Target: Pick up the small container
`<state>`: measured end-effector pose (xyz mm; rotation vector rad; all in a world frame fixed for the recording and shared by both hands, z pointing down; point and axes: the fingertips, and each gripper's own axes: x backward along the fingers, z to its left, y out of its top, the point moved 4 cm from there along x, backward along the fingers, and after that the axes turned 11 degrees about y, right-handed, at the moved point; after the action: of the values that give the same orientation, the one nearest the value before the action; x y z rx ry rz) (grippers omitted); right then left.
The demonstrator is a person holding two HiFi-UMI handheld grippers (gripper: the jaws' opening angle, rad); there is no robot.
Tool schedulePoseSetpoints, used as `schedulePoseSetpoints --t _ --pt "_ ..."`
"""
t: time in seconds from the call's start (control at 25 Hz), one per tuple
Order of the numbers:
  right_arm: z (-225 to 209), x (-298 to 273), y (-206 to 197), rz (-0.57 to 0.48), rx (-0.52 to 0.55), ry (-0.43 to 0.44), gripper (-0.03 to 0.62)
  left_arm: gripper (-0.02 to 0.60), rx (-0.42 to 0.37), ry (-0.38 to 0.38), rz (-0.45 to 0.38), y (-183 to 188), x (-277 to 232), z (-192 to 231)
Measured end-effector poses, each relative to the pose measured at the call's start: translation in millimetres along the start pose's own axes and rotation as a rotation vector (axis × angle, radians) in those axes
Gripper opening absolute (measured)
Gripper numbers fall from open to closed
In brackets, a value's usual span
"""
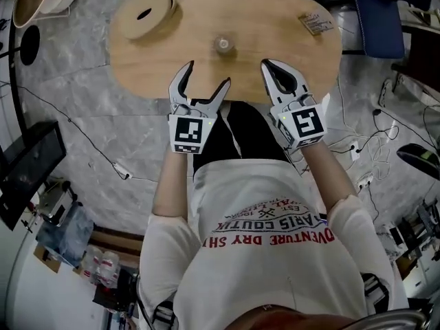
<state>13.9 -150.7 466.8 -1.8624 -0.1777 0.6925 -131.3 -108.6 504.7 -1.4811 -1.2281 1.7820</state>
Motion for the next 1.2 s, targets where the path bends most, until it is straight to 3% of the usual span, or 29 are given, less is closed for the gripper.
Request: schedulePoseSetpoints --t 0.32,0.64,1.2 --pt "-44 -35 -58 0.039 -0.066 -0.071 0.008 0.468 -0.065 -0.023 0.031 -90 -93 2" --pt "-67 -66 -105 0.043 -0.099 -0.105 0.008 0.488 -0.058 -0.063 0.070 -167 -160 -10" --pt "-93 -77 -165 0.066 -0.188 -0.191 0.008 0.485 -0.092 -0.049 0.008 -180 -207 -14"
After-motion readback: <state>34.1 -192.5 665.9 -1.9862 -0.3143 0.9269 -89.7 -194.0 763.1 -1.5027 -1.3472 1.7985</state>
